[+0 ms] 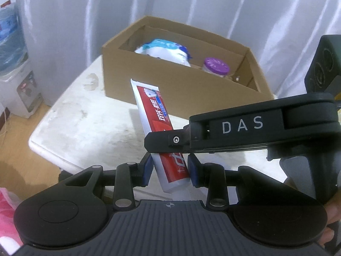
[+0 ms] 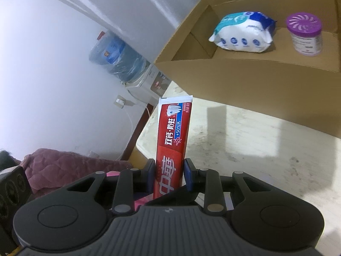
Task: Organize objects
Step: 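Hold the red toothpaste tube upright in the right gripper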
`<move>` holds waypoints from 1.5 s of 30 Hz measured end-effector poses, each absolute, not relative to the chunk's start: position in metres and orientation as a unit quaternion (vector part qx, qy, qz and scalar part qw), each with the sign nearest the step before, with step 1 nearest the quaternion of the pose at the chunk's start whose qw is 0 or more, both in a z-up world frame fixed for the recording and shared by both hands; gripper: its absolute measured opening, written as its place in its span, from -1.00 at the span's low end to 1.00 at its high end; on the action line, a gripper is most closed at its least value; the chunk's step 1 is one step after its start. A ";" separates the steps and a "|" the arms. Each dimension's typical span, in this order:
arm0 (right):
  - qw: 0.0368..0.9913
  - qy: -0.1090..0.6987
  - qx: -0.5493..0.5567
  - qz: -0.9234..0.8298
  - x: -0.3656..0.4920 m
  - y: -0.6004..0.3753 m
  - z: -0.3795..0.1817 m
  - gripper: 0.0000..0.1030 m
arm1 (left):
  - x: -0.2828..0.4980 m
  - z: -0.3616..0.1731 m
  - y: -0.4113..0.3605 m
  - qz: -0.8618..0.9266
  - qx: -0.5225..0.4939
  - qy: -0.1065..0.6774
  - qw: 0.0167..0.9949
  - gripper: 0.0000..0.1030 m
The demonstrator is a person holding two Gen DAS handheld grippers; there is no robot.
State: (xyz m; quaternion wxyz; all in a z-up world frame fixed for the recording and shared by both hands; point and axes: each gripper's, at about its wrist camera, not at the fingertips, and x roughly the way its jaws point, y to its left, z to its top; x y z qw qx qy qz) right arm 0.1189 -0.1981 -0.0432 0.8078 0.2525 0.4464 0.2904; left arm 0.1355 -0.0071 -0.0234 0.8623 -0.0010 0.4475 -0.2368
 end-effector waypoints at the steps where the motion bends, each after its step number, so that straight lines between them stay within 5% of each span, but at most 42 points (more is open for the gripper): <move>1: 0.808 0.447 0.255 0.287 0.117 -0.202 -0.044 -0.38 | 0.134 -0.024 -0.010 -0.243 0.000 0.448 0.860 -0.33; 45: 0.803 0.457 0.310 0.223 0.076 -0.265 -0.087 -0.36 | 0.115 -0.054 -0.064 -0.320 0.043 0.483 0.814 -0.29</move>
